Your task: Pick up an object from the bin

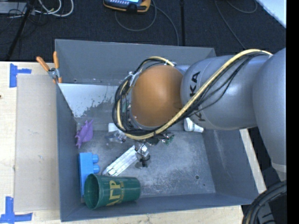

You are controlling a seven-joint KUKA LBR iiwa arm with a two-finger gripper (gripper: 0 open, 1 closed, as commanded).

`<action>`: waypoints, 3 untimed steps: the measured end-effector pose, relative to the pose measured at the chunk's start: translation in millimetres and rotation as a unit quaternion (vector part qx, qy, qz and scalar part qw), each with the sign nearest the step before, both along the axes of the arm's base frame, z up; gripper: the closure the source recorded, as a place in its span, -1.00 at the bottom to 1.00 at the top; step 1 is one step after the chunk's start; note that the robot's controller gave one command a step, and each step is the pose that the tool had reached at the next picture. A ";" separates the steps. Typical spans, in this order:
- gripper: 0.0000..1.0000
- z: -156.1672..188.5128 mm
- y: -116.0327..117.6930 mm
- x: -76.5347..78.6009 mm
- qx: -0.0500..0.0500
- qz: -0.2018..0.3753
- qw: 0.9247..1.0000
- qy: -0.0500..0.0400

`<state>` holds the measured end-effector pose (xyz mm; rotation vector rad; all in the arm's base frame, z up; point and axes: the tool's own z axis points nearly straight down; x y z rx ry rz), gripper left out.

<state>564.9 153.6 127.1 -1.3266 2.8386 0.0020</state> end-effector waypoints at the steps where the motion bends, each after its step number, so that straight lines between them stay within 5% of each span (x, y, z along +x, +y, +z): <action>1: 1.00 -23.0 -7.3 -10.3 0.000 0.045 0.999 0.003; 3: 1.00 -23.6 -13.4 -8.8 0.000 0.068 0.998 0.002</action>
Offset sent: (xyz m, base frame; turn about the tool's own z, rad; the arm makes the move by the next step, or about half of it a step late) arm 0.0000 0.0000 0.0000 0.0000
